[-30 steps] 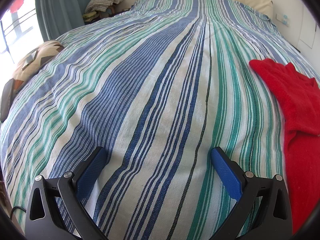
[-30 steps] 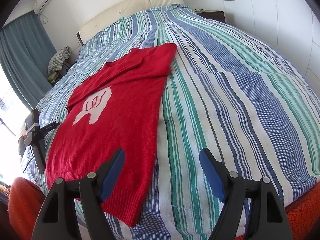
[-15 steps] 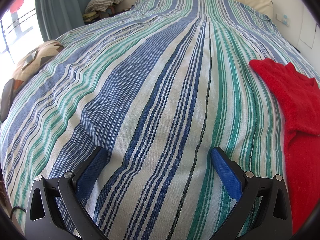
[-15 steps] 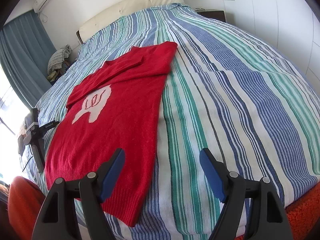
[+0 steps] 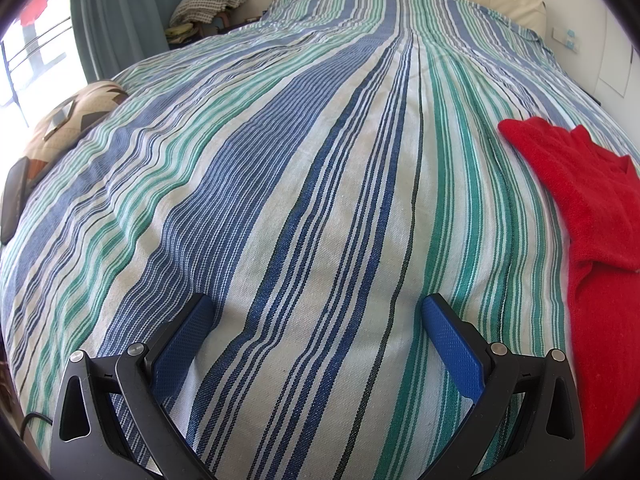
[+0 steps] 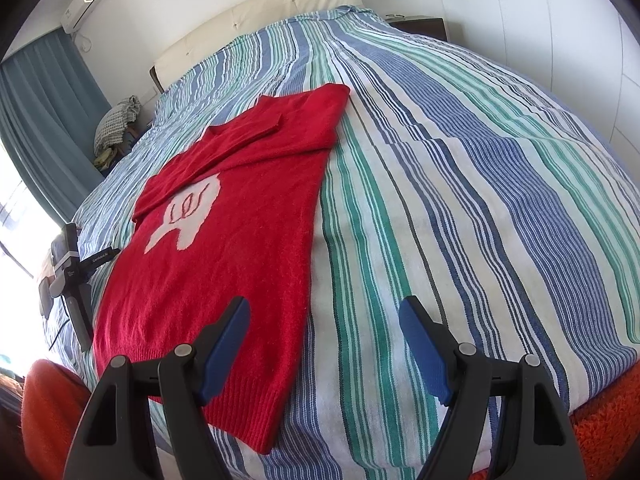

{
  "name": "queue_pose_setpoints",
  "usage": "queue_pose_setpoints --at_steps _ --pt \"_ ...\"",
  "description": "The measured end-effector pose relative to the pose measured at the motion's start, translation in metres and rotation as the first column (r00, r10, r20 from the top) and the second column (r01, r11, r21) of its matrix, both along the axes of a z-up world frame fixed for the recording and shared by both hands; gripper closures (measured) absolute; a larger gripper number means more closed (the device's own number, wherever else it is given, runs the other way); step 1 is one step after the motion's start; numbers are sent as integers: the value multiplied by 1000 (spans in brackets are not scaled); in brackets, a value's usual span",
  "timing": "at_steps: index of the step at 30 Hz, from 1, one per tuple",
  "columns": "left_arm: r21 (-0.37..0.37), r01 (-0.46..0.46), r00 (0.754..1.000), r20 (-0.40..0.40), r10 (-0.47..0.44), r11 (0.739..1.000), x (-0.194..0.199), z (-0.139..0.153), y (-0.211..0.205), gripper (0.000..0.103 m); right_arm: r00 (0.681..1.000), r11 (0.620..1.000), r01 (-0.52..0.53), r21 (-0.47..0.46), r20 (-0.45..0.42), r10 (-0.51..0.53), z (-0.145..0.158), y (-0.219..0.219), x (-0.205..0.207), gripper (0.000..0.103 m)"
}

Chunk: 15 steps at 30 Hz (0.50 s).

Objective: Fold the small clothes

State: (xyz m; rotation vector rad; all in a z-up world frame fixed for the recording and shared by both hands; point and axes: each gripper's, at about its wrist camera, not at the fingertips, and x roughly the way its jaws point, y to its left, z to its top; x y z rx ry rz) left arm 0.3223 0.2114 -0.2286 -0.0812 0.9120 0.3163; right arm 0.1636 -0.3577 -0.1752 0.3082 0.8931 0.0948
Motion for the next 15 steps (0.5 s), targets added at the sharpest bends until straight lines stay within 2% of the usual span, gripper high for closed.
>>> queue_pose_setpoints --at_steps 15 --pt "0 0 1000 0 0 1000 -1 1 0 0 1000 1000 -2 -2 -6 2 -1 1 -1 27"
